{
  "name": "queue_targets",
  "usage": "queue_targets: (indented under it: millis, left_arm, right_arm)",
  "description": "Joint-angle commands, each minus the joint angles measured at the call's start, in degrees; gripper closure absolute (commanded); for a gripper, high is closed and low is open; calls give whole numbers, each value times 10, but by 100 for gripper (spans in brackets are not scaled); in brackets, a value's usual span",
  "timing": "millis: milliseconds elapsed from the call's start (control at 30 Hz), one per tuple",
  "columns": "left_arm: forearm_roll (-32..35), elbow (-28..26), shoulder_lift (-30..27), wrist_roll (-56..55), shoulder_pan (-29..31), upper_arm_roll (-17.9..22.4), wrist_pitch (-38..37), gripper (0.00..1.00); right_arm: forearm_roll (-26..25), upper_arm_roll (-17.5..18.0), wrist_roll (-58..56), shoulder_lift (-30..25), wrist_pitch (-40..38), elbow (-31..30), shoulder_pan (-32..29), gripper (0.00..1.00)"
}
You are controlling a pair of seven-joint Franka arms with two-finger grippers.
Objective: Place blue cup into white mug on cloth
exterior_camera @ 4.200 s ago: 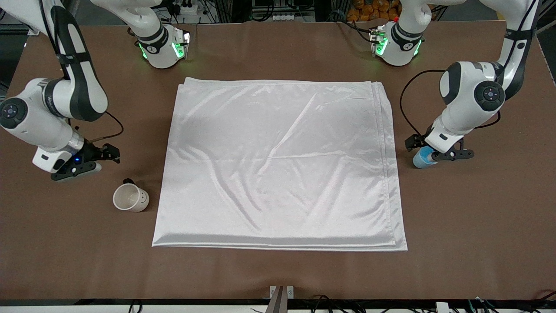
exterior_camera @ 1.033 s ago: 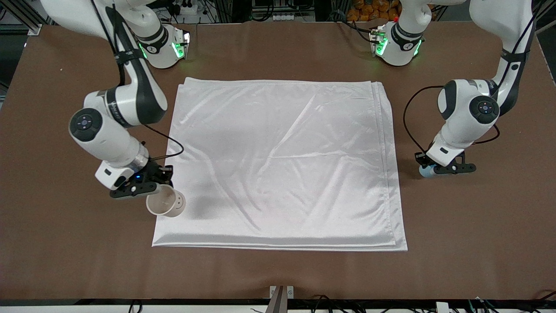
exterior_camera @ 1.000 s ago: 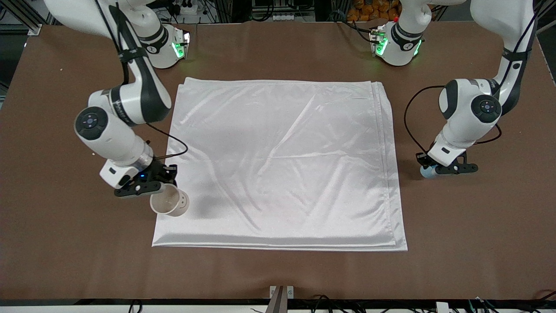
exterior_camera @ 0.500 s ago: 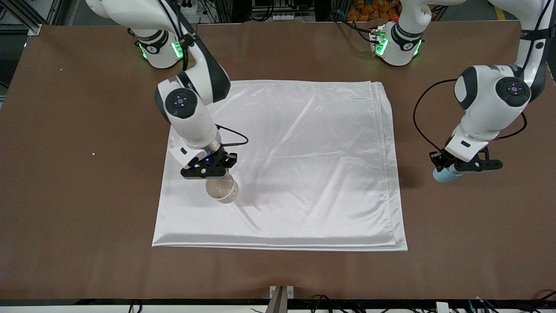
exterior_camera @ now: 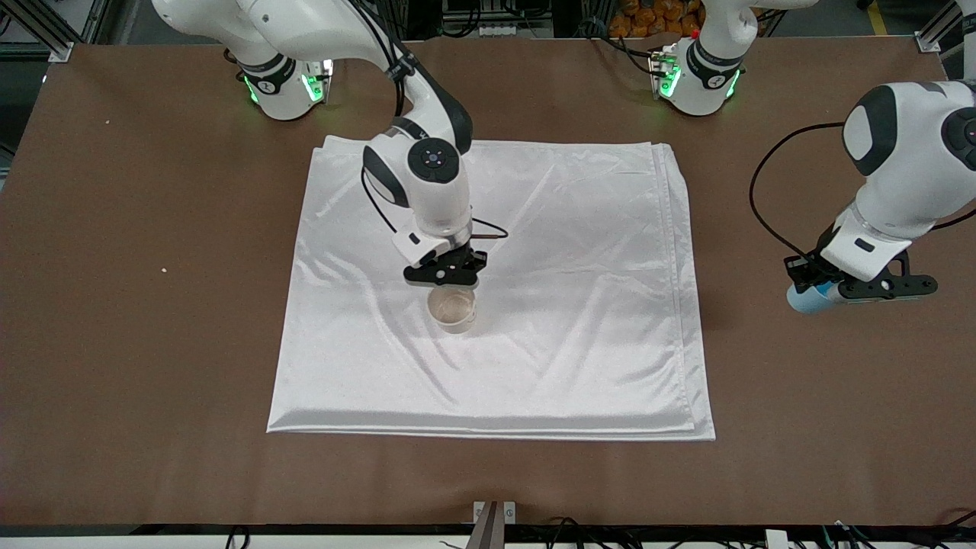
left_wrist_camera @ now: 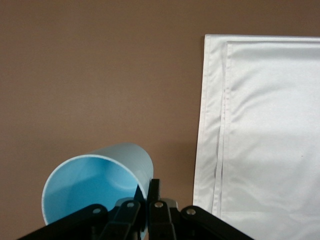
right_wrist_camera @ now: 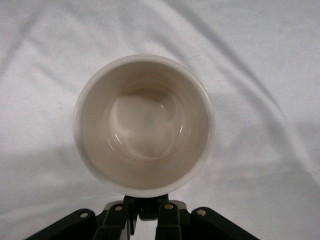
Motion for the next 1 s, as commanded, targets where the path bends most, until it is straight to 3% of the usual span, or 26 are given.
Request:
queue_targets:
  millis: [0,233,667,700,767,800,833,967]
  left_arm:
    - [11,44,-3,8,-1,-3,-61,100]
    - [13,94,-5,31,-4,-5,-139,100]
    - [13,133,-17,37,-5,-16,-223,100]
    - [13,133,-21,38,-5,-18,-225,100]
    - [13,133,-24,42,-5,-18,-227,100]
    - [13,133,-27,44,-5,-18,-228,100]
    - [13,133,-30,47,-5,-19,-232,100]
    - [13,134,-34,46,-5,-22,-241,100]
  right_arm:
    - [-38,24,51,36,-7,29,0,100]
    - [-54,37,77,61,-2,46,7,100]
    - [-54,38,77,81,10,66,12,100]
    - [-54,38,77,81,11,66,12,90]
    - [-53,38,78,80,11,66,12,53]
    - [-52,38,78,80,10,66,12,33]
    - [-54,38,78,78,10,66,12,0]
    - [-52,38,75,66,5,67,12,0]
